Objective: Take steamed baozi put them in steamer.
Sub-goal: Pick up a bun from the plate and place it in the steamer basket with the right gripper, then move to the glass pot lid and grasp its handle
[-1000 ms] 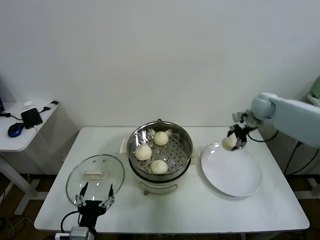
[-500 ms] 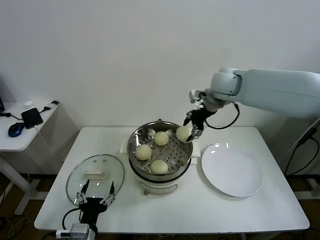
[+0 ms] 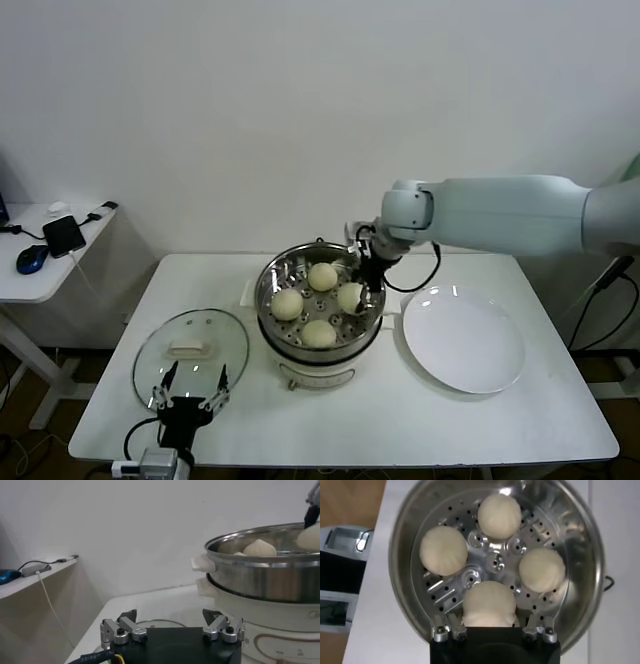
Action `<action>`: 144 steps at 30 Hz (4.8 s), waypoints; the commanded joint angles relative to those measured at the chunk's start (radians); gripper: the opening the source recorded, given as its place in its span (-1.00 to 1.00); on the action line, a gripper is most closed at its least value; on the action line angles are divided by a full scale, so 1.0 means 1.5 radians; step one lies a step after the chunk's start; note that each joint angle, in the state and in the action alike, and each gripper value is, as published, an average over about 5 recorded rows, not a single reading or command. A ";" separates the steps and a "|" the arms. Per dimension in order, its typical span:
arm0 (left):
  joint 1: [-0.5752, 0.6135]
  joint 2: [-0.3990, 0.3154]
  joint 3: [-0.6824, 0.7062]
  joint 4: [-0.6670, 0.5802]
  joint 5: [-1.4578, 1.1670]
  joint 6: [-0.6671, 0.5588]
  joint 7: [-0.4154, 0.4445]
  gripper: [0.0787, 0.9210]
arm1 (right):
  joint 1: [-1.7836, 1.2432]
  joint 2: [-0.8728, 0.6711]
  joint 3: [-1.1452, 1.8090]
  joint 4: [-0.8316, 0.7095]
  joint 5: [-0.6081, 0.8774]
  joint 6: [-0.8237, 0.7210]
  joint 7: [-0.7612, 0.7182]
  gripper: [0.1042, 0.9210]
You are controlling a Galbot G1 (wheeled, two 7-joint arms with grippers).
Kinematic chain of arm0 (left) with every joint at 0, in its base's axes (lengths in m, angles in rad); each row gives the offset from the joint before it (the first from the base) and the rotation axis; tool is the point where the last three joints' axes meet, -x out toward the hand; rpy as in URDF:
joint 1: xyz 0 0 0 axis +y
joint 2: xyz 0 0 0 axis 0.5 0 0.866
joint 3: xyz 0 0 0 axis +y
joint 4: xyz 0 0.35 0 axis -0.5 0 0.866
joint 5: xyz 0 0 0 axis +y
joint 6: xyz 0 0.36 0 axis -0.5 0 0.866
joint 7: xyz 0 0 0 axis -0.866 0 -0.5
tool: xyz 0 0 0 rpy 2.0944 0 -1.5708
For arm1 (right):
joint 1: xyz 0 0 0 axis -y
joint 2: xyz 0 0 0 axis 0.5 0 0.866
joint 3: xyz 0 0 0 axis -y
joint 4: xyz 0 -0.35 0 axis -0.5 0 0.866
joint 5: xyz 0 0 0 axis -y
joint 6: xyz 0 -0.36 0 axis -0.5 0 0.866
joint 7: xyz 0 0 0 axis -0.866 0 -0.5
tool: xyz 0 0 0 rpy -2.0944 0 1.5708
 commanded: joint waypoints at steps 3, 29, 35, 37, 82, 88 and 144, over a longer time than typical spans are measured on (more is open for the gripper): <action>0.000 0.002 0.000 0.001 -0.003 -0.002 0.000 0.77 | -0.063 0.021 0.012 -0.019 -0.017 -0.019 0.035 0.47; 0.018 0.005 0.006 -0.032 -0.019 0.015 -0.007 0.77 | -0.291 -0.277 0.625 -0.034 -0.073 0.104 0.307 0.76; 0.013 0.017 0.001 -0.021 -0.024 0.002 -0.016 0.77 | -0.580 -0.417 0.897 0.042 -0.142 0.145 0.441 0.76; 0.011 0.021 0.000 -0.017 -0.028 -0.009 -0.022 0.77 | -0.701 -0.436 1.000 0.055 -0.149 0.181 0.495 0.76; -0.139 0.157 -0.029 0.386 0.748 -0.118 -0.279 0.77 | -1.557 0.037 1.540 0.173 -0.356 0.428 0.464 0.76; -0.185 0.149 -0.018 0.435 0.771 -0.111 -0.283 0.77 | -1.556 0.033 1.539 0.190 -0.356 0.413 0.476 0.76; -0.252 0.175 0.003 0.386 0.731 -0.075 -0.217 -0.85 | -1.565 0.041 1.541 0.237 -0.369 0.396 0.489 0.76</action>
